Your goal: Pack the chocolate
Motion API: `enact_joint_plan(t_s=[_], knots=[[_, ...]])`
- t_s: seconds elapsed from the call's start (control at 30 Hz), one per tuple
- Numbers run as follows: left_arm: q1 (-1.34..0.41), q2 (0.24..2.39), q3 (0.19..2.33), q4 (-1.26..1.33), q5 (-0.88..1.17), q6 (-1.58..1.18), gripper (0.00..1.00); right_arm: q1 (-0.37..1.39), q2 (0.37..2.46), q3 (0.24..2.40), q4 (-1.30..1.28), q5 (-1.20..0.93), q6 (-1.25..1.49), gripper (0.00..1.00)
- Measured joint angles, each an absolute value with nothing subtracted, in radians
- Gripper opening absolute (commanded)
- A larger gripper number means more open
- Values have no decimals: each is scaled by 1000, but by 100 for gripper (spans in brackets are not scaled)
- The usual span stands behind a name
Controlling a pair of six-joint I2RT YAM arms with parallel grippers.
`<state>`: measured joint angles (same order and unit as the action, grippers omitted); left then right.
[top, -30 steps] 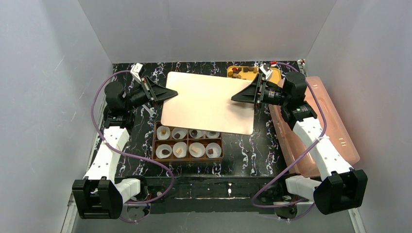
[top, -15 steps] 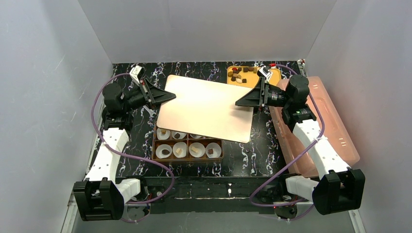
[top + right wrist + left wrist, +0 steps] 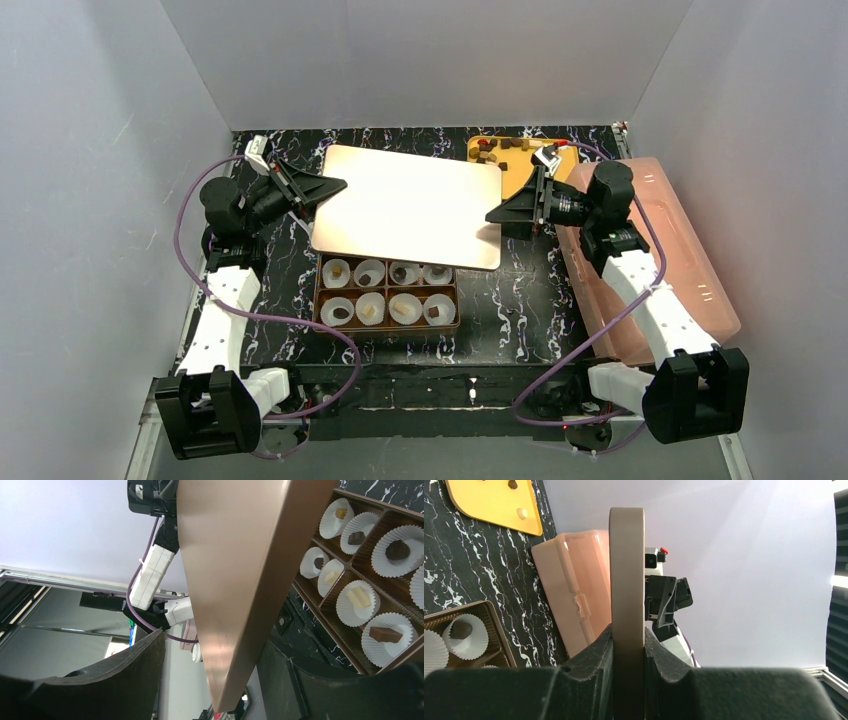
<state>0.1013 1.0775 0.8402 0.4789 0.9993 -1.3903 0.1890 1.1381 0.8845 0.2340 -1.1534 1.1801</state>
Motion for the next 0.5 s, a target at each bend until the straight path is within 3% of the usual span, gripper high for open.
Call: enact_joint_plan(t_s=[0.17, 0.2, 0.27, 0.3, 0.37, 0.5], knots=[[102, 1077, 840, 476, 1006, -1384, 0, 230, 1183, 894, 272, -1142, 1215, 61], [103, 1077, 840, 474, 1007, -1382, 0, 238, 1193, 896, 278, -1138, 1225, 57], [103, 1077, 837, 469, 1011, -1377, 0, 255, 1216, 901, 294, -1128, 1239, 37], [103, 1077, 836, 460, 1011, -1373, 7, 263, 1227, 904, 307, -1124, 1254, 29], [104, 1076, 840, 409, 1010, -1341, 34, 269, 1244, 905, 324, -1118, 1282, 17], [108, 1075, 906, 74, 945, -1145, 62, 272, 1256, 905, 377, -1124, 1314, 7]])
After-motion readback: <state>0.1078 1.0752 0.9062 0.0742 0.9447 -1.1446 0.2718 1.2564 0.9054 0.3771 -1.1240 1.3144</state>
